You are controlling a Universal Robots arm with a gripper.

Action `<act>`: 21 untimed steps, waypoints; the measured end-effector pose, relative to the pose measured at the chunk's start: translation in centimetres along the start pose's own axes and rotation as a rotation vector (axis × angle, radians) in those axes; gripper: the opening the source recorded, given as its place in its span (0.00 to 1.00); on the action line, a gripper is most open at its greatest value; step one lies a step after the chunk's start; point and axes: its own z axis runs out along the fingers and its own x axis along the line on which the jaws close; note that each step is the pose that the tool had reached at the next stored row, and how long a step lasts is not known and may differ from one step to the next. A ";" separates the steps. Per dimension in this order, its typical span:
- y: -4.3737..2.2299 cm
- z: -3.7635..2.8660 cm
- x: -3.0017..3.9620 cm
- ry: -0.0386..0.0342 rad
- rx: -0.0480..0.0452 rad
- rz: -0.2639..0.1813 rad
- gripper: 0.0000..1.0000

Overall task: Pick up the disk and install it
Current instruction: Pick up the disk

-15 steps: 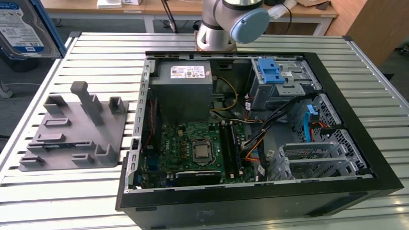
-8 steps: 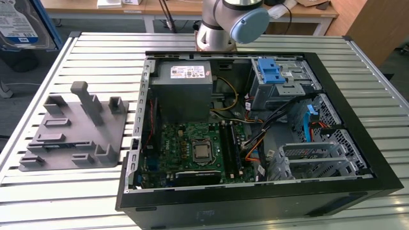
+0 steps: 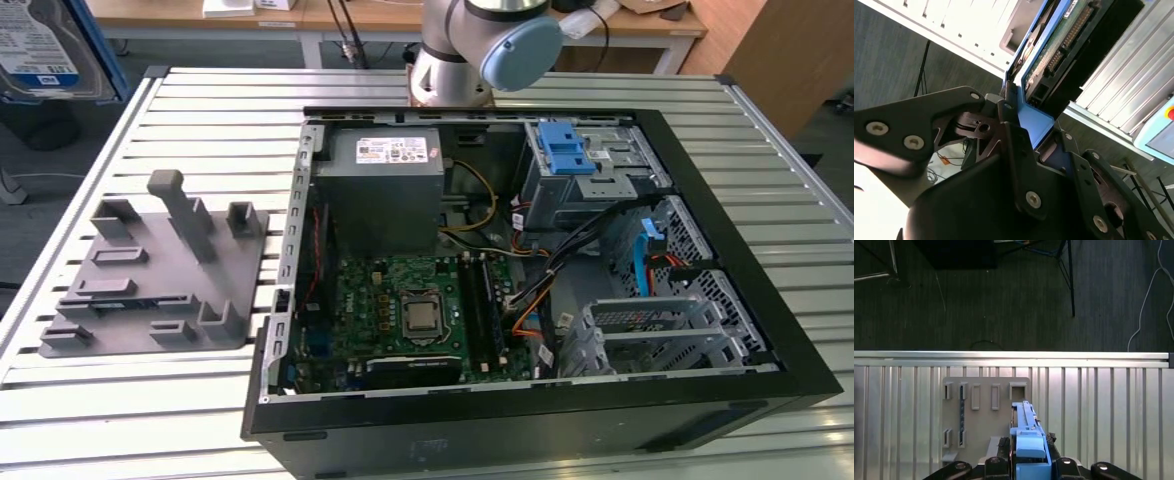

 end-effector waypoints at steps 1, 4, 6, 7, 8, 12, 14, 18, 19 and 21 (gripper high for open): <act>-0.24 0.00 0.00 0.0000 0.0000 0.000 0.37; -1.10 0.00 -0.01 -0.0001 0.0000 0.000 0.37; -1.49 -0.01 -0.01 -0.0001 0.0001 0.000 0.37; -1.65 -0.01 -0.01 -0.0001 0.0001 0.000 0.37; -1.79 -0.01 -0.01 -0.0001 0.0001 0.000 0.37; -2.31 -0.01 -0.02 -0.0001 0.0001 0.000 0.37; -2.58 -0.02 -0.02 0.0000 0.0000 0.000 0.37; -3.01 -0.03 -0.03 -0.0001 0.0000 0.000 0.37; -3.13 -0.02 -0.03 -0.0001 0.0001 0.000 0.37; -3.42 -0.03 -0.03 -0.0001 0.0001 0.000 0.37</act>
